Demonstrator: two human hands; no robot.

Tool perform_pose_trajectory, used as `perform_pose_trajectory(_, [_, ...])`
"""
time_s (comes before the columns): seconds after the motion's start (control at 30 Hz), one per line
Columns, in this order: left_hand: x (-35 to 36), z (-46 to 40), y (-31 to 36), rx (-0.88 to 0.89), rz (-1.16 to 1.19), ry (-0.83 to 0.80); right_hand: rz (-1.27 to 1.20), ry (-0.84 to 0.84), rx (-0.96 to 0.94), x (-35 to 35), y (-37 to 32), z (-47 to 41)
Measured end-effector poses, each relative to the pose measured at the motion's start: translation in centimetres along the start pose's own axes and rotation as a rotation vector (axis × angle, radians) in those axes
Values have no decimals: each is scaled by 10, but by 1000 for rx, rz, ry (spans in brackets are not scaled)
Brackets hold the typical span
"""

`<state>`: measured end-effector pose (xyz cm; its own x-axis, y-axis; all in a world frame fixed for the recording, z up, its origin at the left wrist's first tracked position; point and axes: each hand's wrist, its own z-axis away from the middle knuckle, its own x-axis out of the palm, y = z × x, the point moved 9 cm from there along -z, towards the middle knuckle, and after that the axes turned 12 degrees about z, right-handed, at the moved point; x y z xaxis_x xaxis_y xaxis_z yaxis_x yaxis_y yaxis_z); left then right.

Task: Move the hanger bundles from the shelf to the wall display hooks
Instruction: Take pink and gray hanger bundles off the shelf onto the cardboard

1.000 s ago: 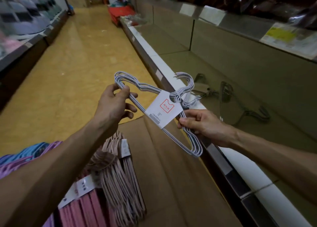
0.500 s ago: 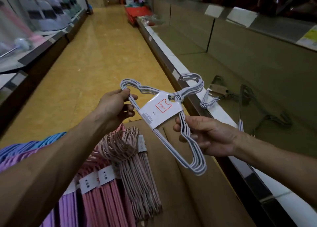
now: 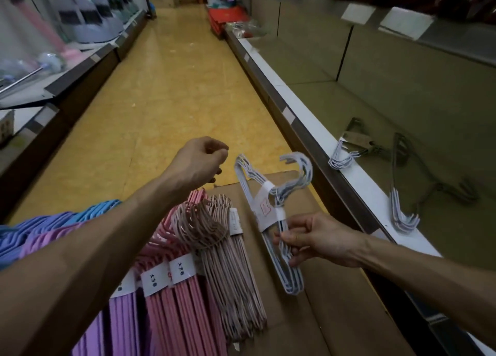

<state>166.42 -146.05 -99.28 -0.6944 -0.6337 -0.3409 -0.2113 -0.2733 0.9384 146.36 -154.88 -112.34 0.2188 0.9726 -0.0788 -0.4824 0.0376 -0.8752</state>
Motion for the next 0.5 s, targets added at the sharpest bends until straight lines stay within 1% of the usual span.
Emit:
perform_pose_trajectory(0.1, [2, 4, -2, 42, -103, -44, 45, 86, 58, 3, 21, -9])
perform_pose_trajectory(0.17, [5, 7, -1, 99, -252, -85, 130, 137, 93, 6, 33, -14])
perform_pose_trajectory(0.3, [23, 16, -1, 207, -504, -239, 301, 187, 124, 21, 47, -22])
perform_pose_trajectory(0.43, [40, 22, -19, 171, -662, -405, 356, 163, 116, 48, 48, -29])
perform_pose_trajectory(0.5, [44, 24, -29, 150, -754, -460, 381, 155, 130, 58, 48, -33])
